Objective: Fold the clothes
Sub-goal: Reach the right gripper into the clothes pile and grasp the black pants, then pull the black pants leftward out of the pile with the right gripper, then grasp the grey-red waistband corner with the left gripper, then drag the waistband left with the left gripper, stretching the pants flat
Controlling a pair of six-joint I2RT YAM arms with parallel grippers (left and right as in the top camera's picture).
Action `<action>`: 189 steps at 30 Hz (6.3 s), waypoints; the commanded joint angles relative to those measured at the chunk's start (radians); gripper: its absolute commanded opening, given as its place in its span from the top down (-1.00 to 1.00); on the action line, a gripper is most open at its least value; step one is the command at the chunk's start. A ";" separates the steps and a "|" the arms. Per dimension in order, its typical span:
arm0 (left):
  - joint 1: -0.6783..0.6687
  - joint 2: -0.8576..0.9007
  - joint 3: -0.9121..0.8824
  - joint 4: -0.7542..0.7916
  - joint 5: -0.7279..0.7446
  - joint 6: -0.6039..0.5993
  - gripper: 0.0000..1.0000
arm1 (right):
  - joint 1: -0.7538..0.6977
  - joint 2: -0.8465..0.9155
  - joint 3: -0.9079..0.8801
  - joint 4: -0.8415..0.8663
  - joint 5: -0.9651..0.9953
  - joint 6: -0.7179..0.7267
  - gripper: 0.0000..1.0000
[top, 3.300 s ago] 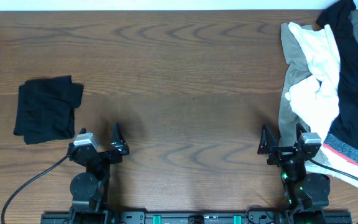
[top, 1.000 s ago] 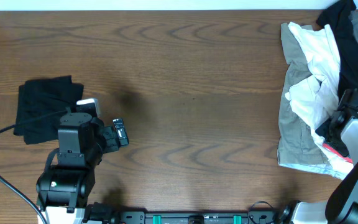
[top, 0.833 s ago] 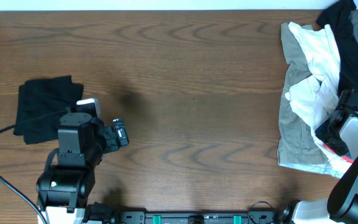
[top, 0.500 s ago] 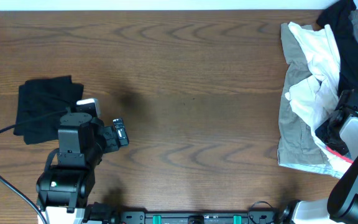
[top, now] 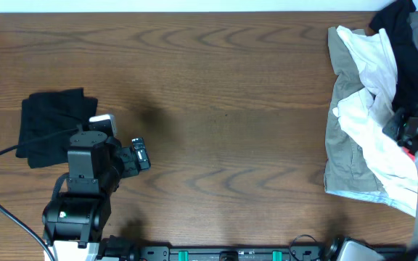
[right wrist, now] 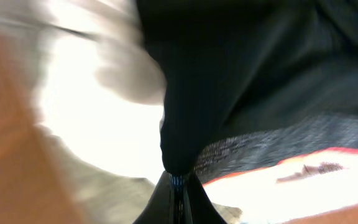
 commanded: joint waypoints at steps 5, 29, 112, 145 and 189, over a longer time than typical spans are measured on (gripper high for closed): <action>-0.003 -0.002 0.025 0.002 0.003 -0.005 -0.96 | 0.233 -0.169 0.084 -0.134 -0.224 -0.128 0.97; -0.003 -0.002 0.025 0.001 0.003 -0.006 -0.96 | 1.005 0.270 0.083 0.289 -0.267 -0.081 0.97; -0.284 1.162 0.025 1.313 0.278 -0.114 0.88 | 0.727 -0.111 0.095 -0.152 0.000 -0.037 -0.99; 0.175 0.921 0.118 0.523 0.464 -0.123 -0.96 | 0.727 -0.111 0.095 -0.156 0.000 -0.037 -0.99; 0.118 0.849 0.109 0.036 0.267 -0.222 0.88 | 0.727 -0.111 0.095 -0.182 0.011 -0.045 -0.98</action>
